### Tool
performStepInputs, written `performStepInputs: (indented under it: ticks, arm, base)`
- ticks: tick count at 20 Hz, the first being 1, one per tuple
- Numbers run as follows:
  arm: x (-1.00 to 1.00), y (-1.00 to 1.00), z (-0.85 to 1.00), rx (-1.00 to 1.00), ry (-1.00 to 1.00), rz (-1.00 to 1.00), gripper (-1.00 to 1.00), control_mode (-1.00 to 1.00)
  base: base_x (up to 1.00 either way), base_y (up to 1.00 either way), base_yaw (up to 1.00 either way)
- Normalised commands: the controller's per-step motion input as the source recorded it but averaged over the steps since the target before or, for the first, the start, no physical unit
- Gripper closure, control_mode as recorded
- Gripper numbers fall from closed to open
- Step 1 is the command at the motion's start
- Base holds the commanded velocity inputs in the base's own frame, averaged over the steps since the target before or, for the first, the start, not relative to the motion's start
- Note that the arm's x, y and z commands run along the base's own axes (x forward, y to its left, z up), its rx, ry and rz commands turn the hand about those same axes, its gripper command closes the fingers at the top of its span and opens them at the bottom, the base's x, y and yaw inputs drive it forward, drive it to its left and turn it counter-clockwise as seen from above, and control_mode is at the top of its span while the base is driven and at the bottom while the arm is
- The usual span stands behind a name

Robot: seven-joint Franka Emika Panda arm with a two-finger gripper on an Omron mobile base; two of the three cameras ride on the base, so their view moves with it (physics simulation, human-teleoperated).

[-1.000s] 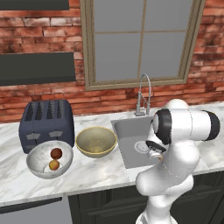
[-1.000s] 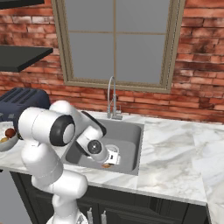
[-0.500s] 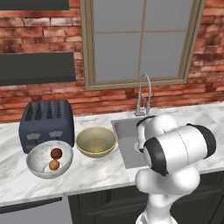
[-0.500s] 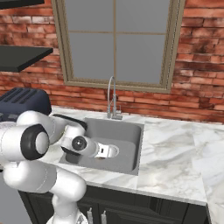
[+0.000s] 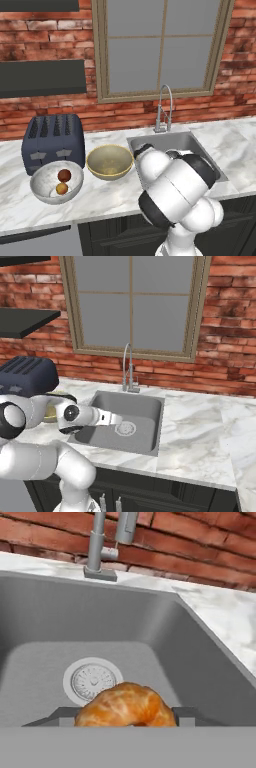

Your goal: Pick the apples from the cabinet and place them in one bowl. Pick the tangerine from the sink and place it in the other bowl.

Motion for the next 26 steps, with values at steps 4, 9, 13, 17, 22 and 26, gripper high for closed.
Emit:
performStepInputs:
  ticks: [4, 9, 13, 17, 22, 26]
  arm:
    - [0.00, -0.11, 0.94, 0.10, 0.00, 0.00, 1.00, -1.00]
    - [0.00, -0.36, 0.92, 0.19, -0.02, 0.00, 1.00, -1.00]
    - [0.00, -0.60, 0.95, 0.28, 0.00, 0.00, 1.00, -1.00]
    - [-0.28, -0.53, 0.67, 0.30, 0.10, 0.00, 1.00, -1.00]
    - [-0.58, -0.18, 0.06, 0.17, 0.11, 0.00, 1.00, -1.00]
    - [-0.66, 0.00, -0.04, 0.07, 0.01, 0.01, 1.00, -1.00]
  base:
    - [0.00, 0.00, 0.00]
    - [0.00, 0.00, 0.00]
    - [0.00, 0.00, 0.00]
    - [0.00, 0.00, 0.00]
    - [0.00, 0.00, 0.00]
    - [0.00, 0.00, 0.00]
